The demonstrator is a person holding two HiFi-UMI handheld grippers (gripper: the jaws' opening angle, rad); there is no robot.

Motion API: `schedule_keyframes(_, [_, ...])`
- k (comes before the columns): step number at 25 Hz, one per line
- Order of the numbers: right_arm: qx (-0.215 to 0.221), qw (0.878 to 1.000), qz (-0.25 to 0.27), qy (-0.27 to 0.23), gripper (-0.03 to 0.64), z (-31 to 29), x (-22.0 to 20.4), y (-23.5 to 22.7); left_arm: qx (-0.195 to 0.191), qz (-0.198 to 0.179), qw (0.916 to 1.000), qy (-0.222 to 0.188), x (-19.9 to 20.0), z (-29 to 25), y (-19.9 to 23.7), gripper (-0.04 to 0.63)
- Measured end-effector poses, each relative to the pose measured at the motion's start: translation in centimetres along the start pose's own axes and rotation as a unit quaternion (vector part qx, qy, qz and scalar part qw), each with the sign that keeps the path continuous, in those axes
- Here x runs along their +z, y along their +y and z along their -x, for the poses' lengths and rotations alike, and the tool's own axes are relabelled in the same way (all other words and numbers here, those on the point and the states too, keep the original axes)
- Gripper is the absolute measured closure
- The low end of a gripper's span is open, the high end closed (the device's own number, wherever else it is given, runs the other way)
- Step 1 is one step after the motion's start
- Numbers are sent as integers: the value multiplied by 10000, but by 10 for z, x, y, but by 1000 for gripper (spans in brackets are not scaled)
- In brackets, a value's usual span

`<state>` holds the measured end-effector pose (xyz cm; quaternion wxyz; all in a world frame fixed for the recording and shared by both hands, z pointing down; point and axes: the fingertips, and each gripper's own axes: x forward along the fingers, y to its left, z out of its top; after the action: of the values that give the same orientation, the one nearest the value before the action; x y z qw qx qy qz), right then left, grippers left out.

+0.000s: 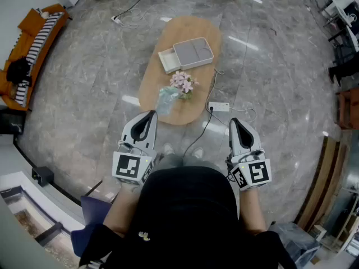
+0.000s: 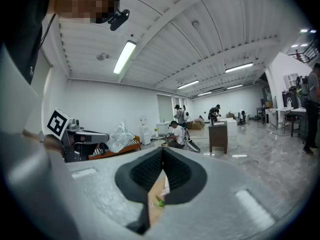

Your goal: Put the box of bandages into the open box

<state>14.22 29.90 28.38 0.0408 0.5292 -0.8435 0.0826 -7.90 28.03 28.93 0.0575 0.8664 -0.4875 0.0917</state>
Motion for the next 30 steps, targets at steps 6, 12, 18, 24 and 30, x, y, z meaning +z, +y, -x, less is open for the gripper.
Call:
schedule_keyframes(6, [76,10000,41,-1,620,6,0,5,81,-36,10000,-14,-5,8,-5,581])
schedule_keyframes(12, [104,9998,127,-92,620,18,2,-12,120,-84,9998,106,-6,-4,-26,581])
schedule_keyframes(18, [196,9996,36,-211,620,31,-2,-42,213,-264,9992,192,-1,-20,-54,581])
schedule_keyframes(24, [322,9993,-9,-189,620,31,-12,-58,307,-380,9984,286,-5,-33,-65,581])
schedule_keyframes(30, [374,9992,-98,-93,620,14,-19,-66,297,-317,9982,416,-9,-52,-58,581])
